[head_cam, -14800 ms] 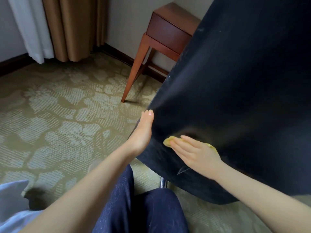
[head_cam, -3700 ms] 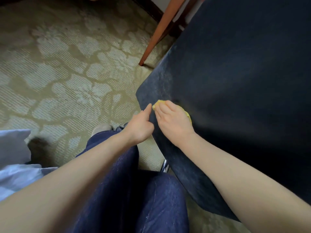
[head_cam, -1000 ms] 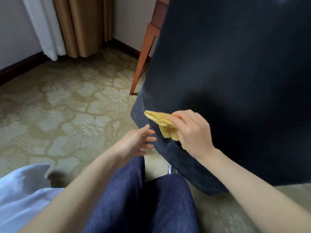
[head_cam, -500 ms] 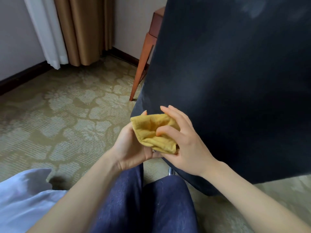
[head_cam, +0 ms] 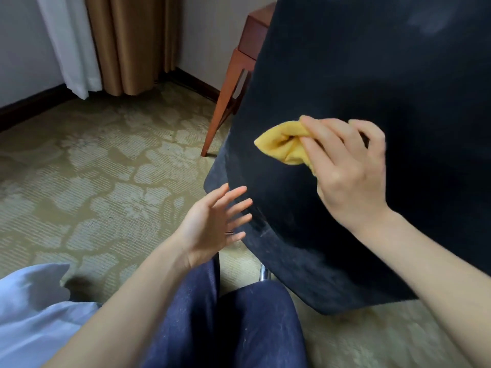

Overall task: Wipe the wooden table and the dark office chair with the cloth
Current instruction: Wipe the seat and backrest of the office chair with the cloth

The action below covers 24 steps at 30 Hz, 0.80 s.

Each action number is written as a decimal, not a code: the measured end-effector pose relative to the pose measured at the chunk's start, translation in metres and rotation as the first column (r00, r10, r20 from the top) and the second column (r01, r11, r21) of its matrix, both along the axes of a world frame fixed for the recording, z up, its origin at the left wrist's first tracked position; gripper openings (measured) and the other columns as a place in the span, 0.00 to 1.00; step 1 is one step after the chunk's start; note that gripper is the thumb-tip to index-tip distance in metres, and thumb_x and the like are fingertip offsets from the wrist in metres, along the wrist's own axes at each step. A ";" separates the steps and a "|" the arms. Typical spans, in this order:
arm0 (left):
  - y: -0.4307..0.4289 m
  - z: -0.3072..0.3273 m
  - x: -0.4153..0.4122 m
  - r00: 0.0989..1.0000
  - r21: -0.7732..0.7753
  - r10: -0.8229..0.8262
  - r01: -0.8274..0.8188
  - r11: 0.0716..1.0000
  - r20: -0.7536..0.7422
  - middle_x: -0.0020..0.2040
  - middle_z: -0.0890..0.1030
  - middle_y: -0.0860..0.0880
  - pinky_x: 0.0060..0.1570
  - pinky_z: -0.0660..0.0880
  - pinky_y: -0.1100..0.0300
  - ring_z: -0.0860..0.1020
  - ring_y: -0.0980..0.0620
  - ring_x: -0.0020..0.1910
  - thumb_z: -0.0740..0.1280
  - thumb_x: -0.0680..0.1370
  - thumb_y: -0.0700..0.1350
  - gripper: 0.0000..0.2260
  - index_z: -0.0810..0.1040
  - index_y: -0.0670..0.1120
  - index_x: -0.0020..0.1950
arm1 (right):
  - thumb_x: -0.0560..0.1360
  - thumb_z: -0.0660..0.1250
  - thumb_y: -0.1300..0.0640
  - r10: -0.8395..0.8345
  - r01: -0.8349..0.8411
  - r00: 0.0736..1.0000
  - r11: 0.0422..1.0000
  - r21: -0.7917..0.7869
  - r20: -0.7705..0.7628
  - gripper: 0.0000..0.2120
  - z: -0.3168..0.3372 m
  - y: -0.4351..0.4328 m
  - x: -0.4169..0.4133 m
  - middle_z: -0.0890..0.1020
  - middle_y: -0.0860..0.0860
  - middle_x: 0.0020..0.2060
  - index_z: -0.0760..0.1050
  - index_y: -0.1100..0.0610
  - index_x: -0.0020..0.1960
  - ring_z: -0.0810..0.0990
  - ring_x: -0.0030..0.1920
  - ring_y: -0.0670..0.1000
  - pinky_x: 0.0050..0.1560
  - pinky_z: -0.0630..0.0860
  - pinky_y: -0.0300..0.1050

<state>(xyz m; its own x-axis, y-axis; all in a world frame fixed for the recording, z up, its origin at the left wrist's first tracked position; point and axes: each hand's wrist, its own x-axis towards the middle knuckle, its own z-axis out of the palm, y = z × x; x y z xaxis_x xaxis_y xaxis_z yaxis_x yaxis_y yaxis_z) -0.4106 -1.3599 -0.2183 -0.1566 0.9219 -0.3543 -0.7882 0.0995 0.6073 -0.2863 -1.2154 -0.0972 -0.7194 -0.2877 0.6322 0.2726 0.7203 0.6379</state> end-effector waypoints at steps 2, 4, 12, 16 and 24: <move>0.003 -0.002 -0.008 0.999 -0.058 0.026 -0.028 0.998 -0.041 0.63 0.78 0.53 0.67 0.64 0.49 0.74 0.51 0.62 0.56 0.78 0.57 0.18 0.76 0.55 0.64 | 0.78 0.63 0.67 -0.071 0.066 0.996 0.994 0.082 0.058 0.09 -0.003 0.011 -0.018 0.81 0.53 0.58 0.82 0.61 0.49 0.81 0.54 0.53 0.61 0.70 0.53; 0.009 -0.008 -0.018 0.996 -0.098 0.048 -0.055 0.994 -0.075 0.66 0.76 0.52 0.69 0.62 0.48 0.73 0.50 0.65 0.56 0.79 0.56 0.17 0.76 0.55 0.64 | 0.78 0.63 0.66 -0.135 0.113 0.976 0.985 0.131 0.169 0.09 -0.018 0.018 -0.039 0.80 0.53 0.60 0.81 0.61 0.52 0.80 0.57 0.52 0.63 0.72 0.54; 0.042 -0.044 -0.058 0.981 -0.237 0.134 -0.165 0.957 -0.143 0.67 0.74 0.51 0.64 0.69 0.52 0.72 0.53 0.61 0.60 0.79 0.51 0.15 0.76 0.54 0.64 | 0.76 0.64 0.54 -0.449 0.355 0.752 0.893 0.278 0.483 0.19 -0.089 0.036 -0.118 0.69 0.52 0.72 0.75 0.56 0.66 0.69 0.69 0.51 0.70 0.64 0.51; 0.056 -0.071 -0.073 0.970 -0.277 0.188 -0.226 0.934 -0.155 0.64 0.76 0.51 0.67 0.67 0.52 0.73 0.53 0.61 0.61 0.78 0.51 0.15 0.76 0.53 0.64 | 0.81 0.55 0.53 -0.498 0.391 0.626 0.866 0.312 0.600 0.23 -0.118 0.049 -0.158 0.58 0.58 0.76 0.63 0.62 0.73 0.57 0.75 0.58 0.74 0.53 0.58; 0.067 -0.106 -0.091 0.948 -0.264 0.235 -0.288 0.921 -0.214 0.62 0.75 0.56 0.57 0.68 0.57 0.73 0.54 0.62 0.59 0.80 0.49 0.19 0.64 0.61 0.71 | 0.82 0.50 0.52 -0.469 0.250 0.503 0.883 0.398 0.726 0.28 -0.171 0.064 -0.167 0.53 0.62 0.76 0.50 0.65 0.76 0.51 0.75 0.62 0.73 0.48 0.62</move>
